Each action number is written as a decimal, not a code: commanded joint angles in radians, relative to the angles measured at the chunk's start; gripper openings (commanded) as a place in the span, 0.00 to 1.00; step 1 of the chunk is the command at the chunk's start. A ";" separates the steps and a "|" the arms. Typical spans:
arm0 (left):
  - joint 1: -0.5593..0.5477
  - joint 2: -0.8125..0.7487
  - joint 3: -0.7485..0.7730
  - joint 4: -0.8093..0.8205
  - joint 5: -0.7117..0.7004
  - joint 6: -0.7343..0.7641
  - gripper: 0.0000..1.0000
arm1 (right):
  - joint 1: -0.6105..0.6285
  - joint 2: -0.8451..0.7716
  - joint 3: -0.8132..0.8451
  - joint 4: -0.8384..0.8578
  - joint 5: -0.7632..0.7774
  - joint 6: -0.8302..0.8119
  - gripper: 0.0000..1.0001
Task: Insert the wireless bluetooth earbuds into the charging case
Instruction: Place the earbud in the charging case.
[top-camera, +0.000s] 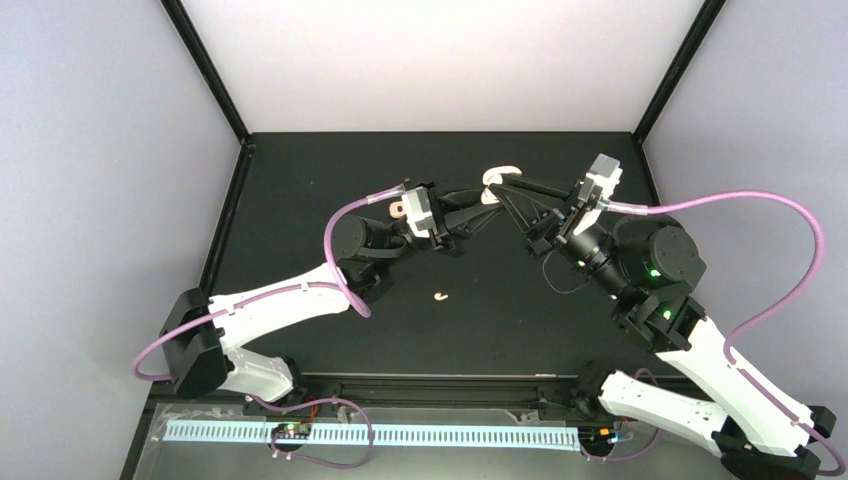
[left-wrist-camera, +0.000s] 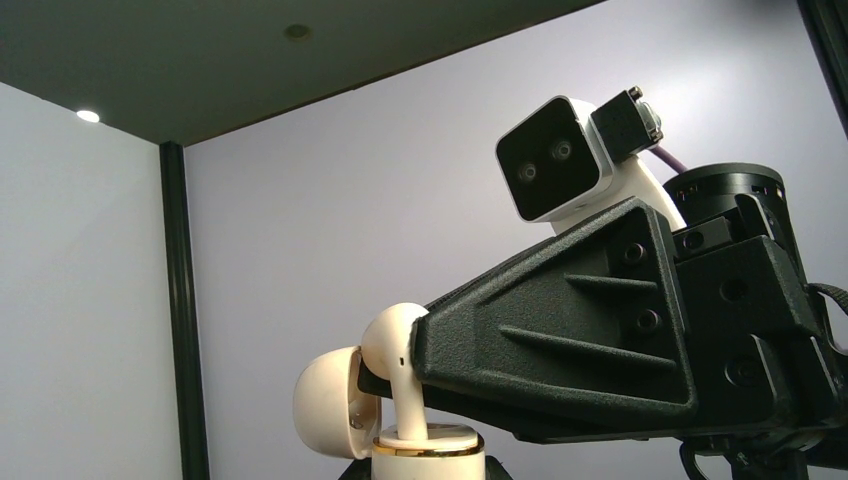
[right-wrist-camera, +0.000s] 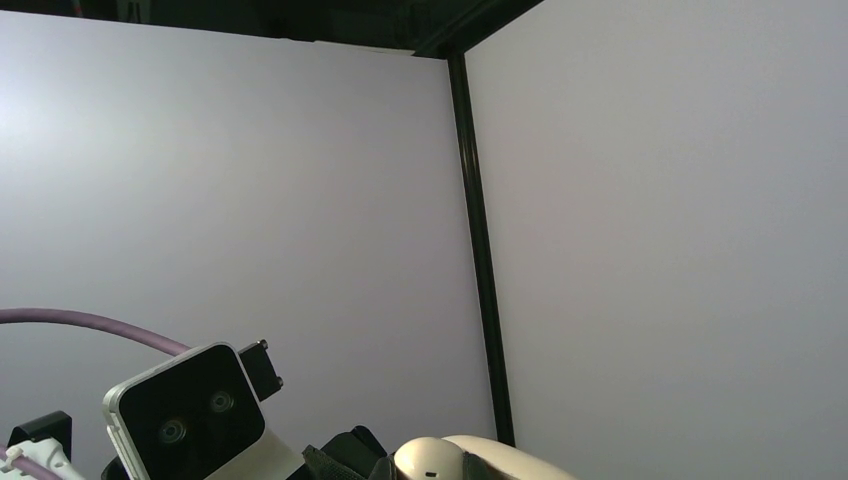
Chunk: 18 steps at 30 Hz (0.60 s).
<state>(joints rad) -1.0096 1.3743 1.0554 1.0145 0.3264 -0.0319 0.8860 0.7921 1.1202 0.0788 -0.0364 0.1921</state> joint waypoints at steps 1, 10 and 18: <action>-0.009 -0.035 0.009 0.049 0.016 0.014 0.01 | 0.004 -0.001 0.010 -0.021 0.003 -0.013 0.08; -0.009 -0.033 0.020 0.059 0.011 -0.002 0.02 | 0.005 -0.008 0.007 -0.034 0.002 -0.013 0.21; -0.009 -0.033 0.015 0.061 0.000 -0.006 0.02 | 0.004 -0.014 0.004 -0.028 0.007 -0.007 0.26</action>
<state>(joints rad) -1.0096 1.3743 1.0554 1.0180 0.3248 -0.0338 0.8860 0.7834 1.1202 0.0650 -0.0433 0.1875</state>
